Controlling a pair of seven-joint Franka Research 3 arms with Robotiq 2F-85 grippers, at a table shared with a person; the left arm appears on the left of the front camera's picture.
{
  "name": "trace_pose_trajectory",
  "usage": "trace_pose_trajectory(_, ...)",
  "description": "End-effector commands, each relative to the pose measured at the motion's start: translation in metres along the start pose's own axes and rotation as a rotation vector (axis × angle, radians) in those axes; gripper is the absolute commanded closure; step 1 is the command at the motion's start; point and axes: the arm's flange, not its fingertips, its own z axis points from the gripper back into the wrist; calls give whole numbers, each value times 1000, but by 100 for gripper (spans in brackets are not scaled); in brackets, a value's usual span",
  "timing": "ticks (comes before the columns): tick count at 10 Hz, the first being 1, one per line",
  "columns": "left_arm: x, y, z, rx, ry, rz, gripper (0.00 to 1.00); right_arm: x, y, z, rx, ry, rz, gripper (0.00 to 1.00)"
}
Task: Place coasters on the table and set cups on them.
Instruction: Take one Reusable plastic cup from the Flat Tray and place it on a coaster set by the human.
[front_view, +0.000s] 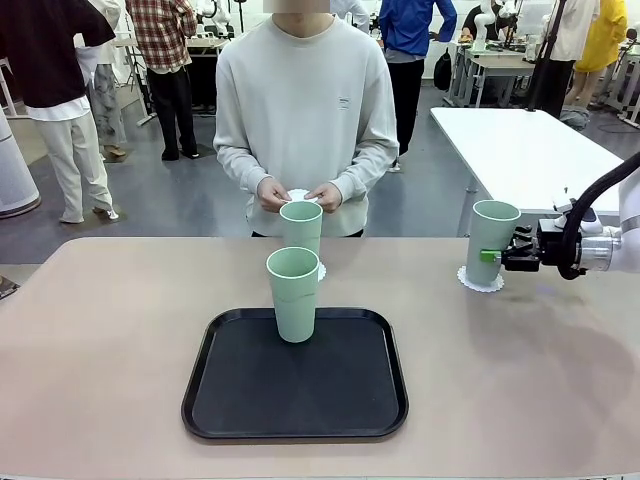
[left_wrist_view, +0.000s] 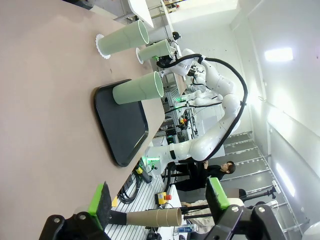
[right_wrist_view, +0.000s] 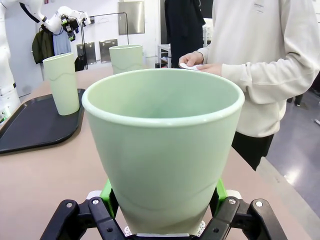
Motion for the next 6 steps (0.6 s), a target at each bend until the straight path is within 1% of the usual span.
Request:
trace_pose_trajectory(1, -1, -2, 1, 0, 0, -4, 0, -2, -3, 0, 6, -33, 6, 16)
trace_pose_trajectory(6, -1, -2, 1, 0, 0, -4, 0, -8, -4, -3, 22, -48, -3, 16)
